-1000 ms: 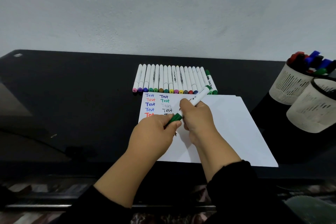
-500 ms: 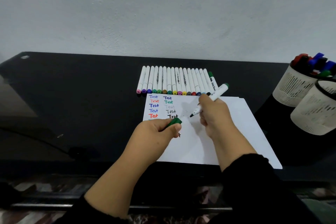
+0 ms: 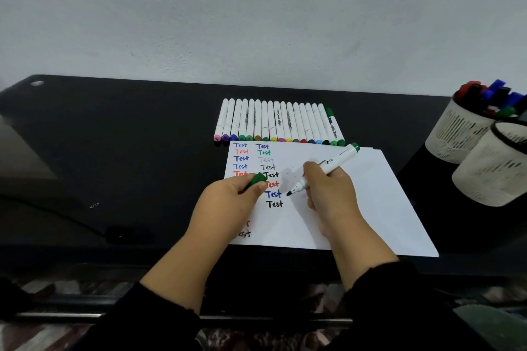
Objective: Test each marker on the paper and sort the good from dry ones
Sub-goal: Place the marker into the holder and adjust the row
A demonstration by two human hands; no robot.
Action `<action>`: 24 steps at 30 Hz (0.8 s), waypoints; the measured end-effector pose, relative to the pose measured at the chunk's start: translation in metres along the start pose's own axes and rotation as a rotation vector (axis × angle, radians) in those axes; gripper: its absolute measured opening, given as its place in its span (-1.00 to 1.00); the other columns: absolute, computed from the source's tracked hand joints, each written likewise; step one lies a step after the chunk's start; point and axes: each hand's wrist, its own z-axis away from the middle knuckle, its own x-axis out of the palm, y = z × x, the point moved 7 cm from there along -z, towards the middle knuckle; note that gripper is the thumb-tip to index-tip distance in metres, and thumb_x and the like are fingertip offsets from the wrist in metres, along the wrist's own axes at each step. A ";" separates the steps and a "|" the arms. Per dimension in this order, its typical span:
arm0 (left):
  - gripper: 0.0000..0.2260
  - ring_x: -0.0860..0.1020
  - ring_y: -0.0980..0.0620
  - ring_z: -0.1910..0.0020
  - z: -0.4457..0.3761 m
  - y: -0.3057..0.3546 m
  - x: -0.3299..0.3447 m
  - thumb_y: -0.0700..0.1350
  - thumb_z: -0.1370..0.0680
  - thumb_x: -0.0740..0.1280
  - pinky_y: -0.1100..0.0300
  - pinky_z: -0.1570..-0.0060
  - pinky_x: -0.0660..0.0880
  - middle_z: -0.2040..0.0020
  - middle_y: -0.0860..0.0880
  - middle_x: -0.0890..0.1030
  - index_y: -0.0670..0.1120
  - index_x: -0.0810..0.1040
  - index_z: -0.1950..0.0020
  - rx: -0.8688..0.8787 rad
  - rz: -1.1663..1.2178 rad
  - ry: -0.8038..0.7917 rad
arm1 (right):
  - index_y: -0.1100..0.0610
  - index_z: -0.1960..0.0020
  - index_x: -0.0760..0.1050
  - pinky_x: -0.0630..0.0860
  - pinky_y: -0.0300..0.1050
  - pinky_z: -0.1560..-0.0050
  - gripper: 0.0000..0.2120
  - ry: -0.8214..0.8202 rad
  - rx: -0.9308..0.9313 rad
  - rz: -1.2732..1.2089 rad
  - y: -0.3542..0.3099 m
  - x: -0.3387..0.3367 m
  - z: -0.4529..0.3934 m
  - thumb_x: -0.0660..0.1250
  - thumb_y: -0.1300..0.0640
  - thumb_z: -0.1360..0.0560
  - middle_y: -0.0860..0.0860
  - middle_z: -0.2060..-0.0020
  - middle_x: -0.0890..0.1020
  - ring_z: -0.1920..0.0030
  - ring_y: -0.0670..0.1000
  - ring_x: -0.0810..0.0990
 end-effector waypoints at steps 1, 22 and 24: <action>-0.66 0.40 0.27 0.13 0.001 -0.001 0.000 0.08 -0.55 0.28 0.42 0.28 0.28 -0.26 0.10 0.52 0.07 0.49 -0.31 0.000 -0.011 0.002 | 0.10 0.37 0.34 0.23 -0.15 0.35 -0.75 -0.010 -0.015 0.014 0.001 0.001 0.002 0.27 0.16 -0.47 -0.05 0.51 0.37 0.43 -0.03 0.26; -0.72 0.45 0.31 0.26 0.005 -0.009 0.000 0.03 -0.54 0.31 0.60 0.45 0.34 0.25 0.33 0.42 0.05 0.56 -0.24 0.010 0.097 -0.023 | 0.03 0.42 0.36 0.35 -0.38 0.38 -0.66 -0.108 -0.313 0.313 -0.001 0.018 0.016 0.38 0.10 -0.48 -0.10 0.46 0.50 0.41 -0.19 0.47; -0.72 0.44 0.32 0.28 0.004 -0.009 0.000 0.03 -0.54 0.31 0.62 0.44 0.33 0.26 0.33 0.41 0.04 0.56 -0.24 0.014 0.097 -0.022 | 0.04 0.43 0.33 0.31 -0.43 0.44 -0.63 -0.116 -0.338 0.328 -0.002 0.019 0.017 0.38 0.12 -0.49 -0.11 0.49 0.46 0.47 -0.22 0.44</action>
